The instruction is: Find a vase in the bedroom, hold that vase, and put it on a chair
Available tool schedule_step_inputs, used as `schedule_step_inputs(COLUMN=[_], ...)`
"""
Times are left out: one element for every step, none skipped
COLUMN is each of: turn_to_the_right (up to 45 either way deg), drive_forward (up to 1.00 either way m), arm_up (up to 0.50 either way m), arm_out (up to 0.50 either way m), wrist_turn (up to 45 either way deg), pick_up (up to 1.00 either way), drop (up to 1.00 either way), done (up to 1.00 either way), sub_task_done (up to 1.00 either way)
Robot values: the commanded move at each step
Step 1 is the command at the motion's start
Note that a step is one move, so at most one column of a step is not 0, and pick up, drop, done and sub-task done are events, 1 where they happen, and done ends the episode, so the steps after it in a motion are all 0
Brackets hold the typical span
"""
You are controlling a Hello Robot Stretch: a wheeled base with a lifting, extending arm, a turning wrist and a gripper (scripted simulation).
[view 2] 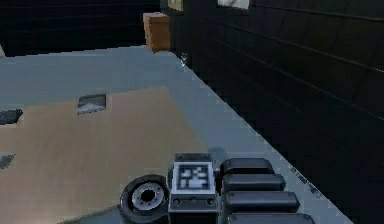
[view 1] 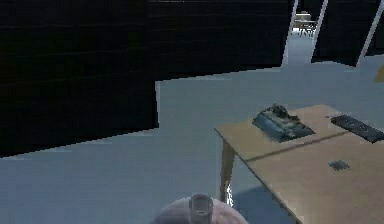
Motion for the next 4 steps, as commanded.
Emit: schedule_step_inputs(turn_to_the_right=[-12.0,0.0,0.0,0.0], drive_forward=[0.00,0.00,0.00,0.00], arm_up=[0.00,0.00,0.00,-0.38], arm_out=[0.00,0.26,0.00,0.00], wrist_turn=[0.0,0.0,39.0,0.0], pick_up=[0.00,0.00,0.00,0.00], drop=[0.00,0.00,0.00,0.00], done=[0.00,0.00,0.00,0.00], sub_task_done=[0.00,0.00,0.00,0.00])
